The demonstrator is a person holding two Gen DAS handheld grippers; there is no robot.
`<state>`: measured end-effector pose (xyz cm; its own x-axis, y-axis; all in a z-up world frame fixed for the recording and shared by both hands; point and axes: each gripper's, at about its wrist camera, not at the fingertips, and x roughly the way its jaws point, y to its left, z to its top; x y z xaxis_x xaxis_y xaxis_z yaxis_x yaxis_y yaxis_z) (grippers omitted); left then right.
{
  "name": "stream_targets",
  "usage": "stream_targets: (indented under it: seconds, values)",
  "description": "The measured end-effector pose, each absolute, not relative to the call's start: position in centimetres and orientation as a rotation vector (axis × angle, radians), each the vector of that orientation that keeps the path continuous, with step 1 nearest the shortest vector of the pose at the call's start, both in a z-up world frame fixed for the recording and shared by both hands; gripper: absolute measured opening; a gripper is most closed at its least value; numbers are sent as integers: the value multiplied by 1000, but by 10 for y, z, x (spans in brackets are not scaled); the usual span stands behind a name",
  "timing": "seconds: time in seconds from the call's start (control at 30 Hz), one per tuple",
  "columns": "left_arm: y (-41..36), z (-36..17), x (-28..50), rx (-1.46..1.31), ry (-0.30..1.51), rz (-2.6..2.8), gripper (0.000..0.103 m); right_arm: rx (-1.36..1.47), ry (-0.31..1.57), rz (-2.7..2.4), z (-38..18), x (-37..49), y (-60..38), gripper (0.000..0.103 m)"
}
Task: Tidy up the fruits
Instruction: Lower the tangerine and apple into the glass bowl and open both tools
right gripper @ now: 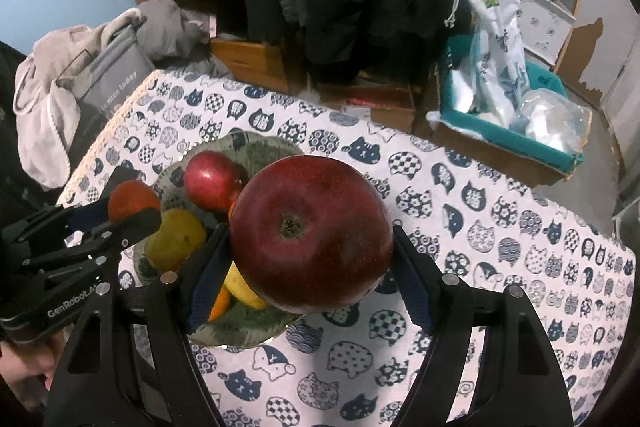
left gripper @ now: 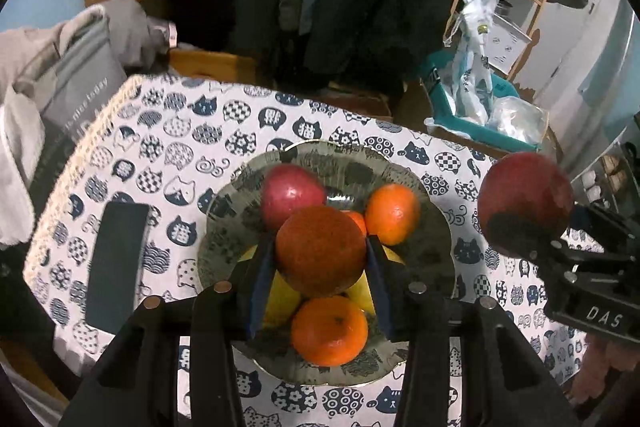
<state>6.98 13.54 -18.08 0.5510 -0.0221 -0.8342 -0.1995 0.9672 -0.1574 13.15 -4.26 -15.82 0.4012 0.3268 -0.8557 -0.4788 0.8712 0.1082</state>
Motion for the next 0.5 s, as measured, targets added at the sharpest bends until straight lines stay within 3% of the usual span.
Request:
stream_targets:
  seconds: [0.23, 0.37, 0.5]
  values:
    - [137, -195, 77, -255, 1025, 96, 46, -159, 1069, 511, -169, 137, -39, 76]
    - [138, -193, 76, -239, 1009, 108, 65, -145, 1079, 512, -172, 141, -37, 76]
    - [145, -186, 71, -236, 993, 130, 68, -136, 1090, 522, -176, 143, -34, 76]
